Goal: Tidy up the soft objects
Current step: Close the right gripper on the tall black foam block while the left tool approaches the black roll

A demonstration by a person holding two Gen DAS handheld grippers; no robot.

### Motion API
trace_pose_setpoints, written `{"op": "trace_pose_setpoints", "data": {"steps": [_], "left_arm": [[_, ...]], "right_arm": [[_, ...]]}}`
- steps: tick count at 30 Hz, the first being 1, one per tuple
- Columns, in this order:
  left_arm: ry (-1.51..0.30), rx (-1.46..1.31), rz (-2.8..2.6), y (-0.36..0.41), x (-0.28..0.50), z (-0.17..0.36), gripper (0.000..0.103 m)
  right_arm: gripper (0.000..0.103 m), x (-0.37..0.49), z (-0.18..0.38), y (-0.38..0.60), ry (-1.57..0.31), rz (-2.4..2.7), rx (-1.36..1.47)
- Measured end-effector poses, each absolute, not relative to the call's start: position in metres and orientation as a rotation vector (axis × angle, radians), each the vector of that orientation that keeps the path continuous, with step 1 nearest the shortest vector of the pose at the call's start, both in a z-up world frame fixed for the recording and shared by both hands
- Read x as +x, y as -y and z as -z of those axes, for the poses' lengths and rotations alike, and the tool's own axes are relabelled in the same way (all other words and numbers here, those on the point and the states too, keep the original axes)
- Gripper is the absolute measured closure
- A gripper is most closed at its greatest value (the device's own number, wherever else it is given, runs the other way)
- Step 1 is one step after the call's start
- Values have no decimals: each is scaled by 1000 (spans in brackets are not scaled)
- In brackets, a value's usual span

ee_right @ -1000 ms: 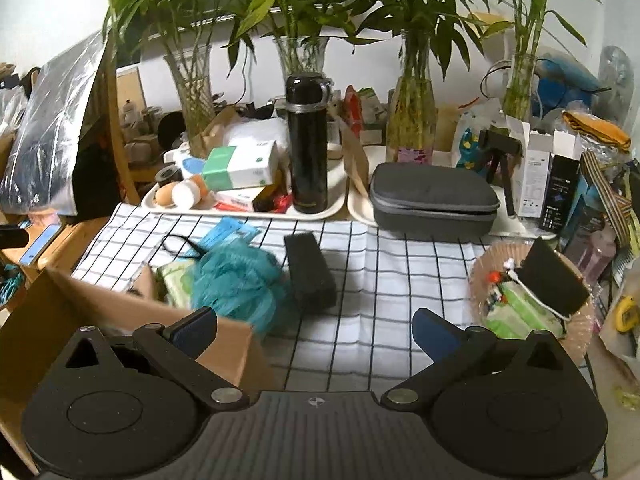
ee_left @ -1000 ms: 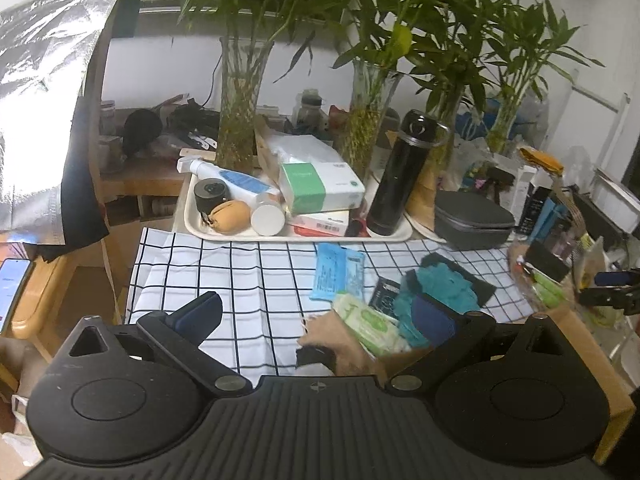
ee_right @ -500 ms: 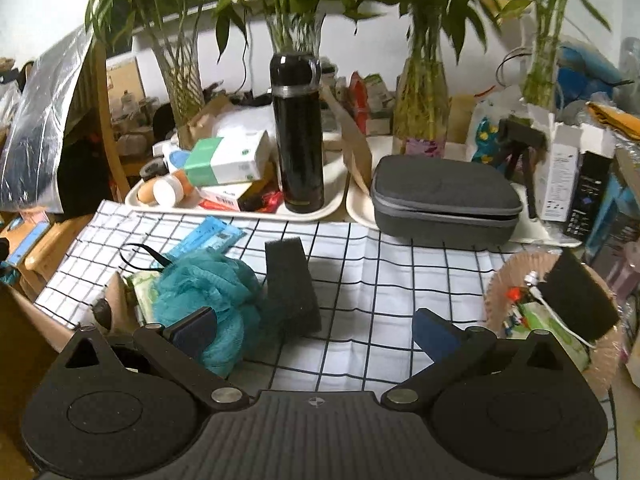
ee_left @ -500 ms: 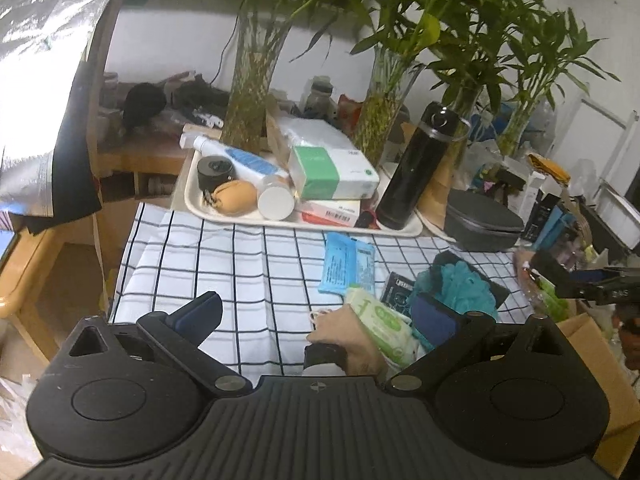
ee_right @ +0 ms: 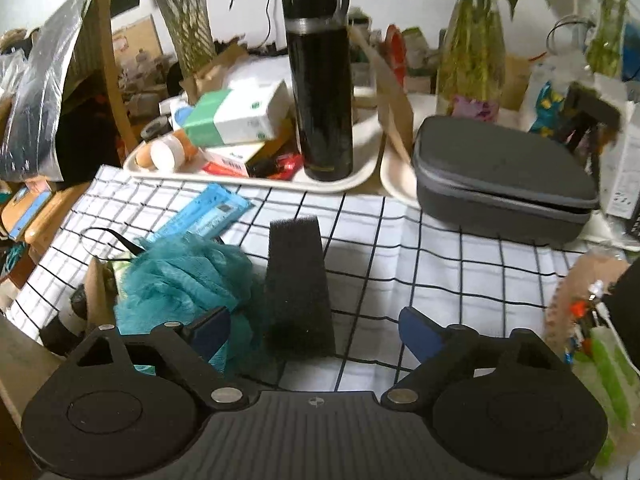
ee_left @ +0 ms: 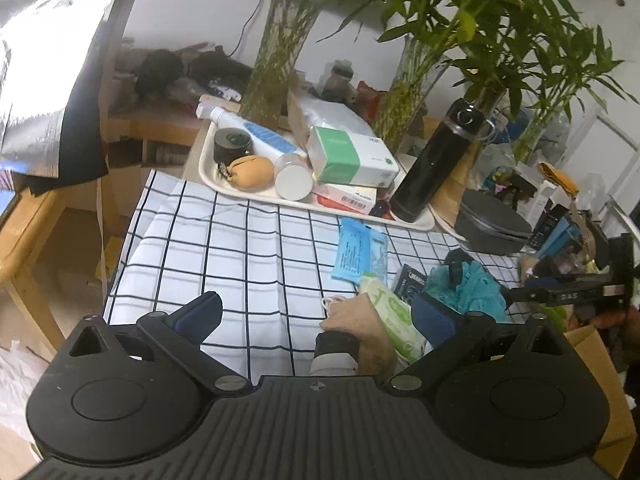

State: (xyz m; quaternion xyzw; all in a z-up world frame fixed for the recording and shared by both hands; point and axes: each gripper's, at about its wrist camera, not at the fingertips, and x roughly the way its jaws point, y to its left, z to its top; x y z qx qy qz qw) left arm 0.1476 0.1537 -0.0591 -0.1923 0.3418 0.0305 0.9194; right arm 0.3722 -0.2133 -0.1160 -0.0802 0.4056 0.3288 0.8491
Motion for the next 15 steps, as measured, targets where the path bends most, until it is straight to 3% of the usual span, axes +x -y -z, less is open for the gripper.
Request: {"op": "trace_pose_setpoints", "data": {"steps": [7,10,12,15], "left_arm": [[-741,-435,-73,-161,153,67,0],[-757,-474,-70,-165,155,71,0],[-770,-495,-69,-166,157,73,0],[-787,-515,-74,-168,161,76,0]], "right_arm": [[19,388,135,193,-899,-703,-207],[32,391,142,184,-911,-703,-240],[56,393,146,181,-931,-711,-251],[58,393,147,182,-939,-701,-252]]}}
